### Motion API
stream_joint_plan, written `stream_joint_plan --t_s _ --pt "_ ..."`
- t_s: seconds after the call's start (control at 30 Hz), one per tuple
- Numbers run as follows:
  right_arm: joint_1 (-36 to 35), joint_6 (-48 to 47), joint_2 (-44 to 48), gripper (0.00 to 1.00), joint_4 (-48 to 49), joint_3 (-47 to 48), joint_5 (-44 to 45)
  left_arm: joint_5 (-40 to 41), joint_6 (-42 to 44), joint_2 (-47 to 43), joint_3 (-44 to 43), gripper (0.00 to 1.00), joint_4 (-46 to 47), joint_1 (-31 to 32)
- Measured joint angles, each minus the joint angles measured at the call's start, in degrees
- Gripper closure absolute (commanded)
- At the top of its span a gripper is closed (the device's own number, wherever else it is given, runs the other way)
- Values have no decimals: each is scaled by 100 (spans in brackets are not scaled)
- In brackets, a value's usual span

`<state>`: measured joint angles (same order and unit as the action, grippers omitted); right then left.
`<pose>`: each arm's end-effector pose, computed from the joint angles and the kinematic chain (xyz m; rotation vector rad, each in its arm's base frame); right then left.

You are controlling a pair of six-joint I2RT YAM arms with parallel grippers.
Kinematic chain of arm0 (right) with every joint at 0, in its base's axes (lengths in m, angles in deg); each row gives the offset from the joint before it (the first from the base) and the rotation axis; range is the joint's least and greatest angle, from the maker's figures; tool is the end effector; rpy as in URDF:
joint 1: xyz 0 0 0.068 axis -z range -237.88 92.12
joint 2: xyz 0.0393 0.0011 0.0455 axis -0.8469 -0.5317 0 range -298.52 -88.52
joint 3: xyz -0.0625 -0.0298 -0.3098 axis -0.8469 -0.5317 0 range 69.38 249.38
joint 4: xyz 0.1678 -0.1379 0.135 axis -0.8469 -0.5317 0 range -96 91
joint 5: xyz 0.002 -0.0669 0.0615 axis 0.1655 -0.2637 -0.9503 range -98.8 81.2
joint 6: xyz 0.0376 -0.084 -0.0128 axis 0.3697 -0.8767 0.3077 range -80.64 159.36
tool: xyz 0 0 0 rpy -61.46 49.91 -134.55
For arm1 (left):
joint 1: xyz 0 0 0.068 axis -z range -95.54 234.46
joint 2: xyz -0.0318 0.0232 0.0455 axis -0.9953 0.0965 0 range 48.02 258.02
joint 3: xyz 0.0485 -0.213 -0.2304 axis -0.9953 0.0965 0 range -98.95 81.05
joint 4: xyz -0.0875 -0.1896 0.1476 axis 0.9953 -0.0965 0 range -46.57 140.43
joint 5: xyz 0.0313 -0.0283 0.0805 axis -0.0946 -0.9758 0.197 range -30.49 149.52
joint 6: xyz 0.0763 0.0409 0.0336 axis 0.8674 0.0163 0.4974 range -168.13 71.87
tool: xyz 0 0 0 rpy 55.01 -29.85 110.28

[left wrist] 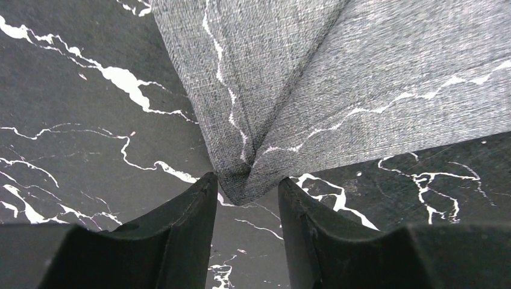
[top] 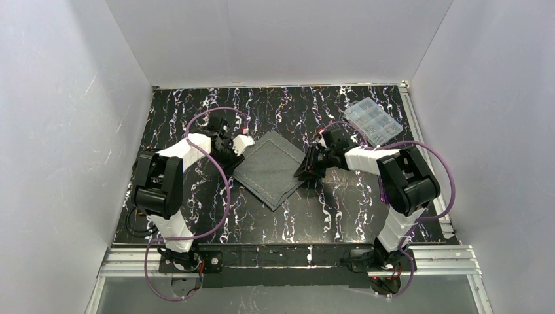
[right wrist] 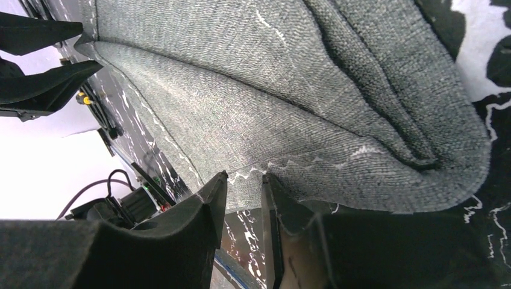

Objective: Fold the napkin into a case and place the utensils inside
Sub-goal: Smooth out the upper triangle-folded napkin at the center of the board.

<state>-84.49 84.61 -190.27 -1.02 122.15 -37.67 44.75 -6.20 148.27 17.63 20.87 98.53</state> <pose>0.3196 0.2053 0.1616 0.1917 2.6659 1.1078 0.3482 -0.1092 0.1816 1.3196 2.3275 -0.2018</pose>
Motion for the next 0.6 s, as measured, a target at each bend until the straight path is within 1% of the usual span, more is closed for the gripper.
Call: stream_joint_plan --t_s 0.23,0.5,0.6 --pt "2 -2 -107 66 50 -20 4 170 111 2 127 60 87 -90" --pt "24 -90 -120 62 7 -17 35 229 177 -4 125 60 46 -212" --pt "13 -190 63 62 -157 -17 116 166 177 -98 90 59 -144 -293"
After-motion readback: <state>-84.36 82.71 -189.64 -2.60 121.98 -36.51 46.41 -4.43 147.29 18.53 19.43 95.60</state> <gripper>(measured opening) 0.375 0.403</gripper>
